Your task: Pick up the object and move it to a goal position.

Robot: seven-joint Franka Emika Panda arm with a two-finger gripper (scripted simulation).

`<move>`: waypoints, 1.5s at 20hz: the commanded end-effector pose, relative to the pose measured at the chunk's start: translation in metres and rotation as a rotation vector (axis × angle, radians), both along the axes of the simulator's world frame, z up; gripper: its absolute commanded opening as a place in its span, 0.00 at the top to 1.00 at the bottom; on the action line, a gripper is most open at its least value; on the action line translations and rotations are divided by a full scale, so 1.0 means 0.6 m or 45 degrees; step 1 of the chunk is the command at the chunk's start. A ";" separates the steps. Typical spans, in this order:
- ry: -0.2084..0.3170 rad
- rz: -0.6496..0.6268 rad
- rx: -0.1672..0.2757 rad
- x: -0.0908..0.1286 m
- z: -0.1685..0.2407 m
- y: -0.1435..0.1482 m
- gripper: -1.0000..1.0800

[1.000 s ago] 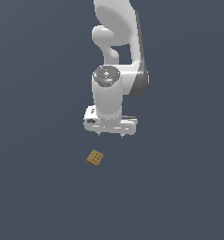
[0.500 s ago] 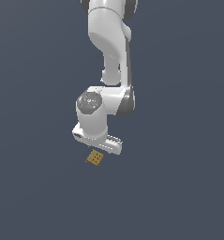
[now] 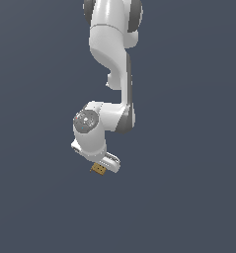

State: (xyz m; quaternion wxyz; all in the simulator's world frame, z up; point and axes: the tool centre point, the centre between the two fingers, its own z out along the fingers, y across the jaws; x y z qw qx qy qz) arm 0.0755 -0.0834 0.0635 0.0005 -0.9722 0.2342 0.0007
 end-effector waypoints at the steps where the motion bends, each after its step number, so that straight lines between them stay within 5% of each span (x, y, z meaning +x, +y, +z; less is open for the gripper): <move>1: -0.001 -0.013 -0.002 0.003 -0.004 -0.004 0.04; 21: -0.001 -0.014 -0.001 0.003 -0.088 -0.004 0.04; 22: -0.001 -0.014 -0.001 0.003 -0.088 -0.004 1.00; 30: -0.001 -0.014 -0.001 0.003 -0.088 -0.004 1.00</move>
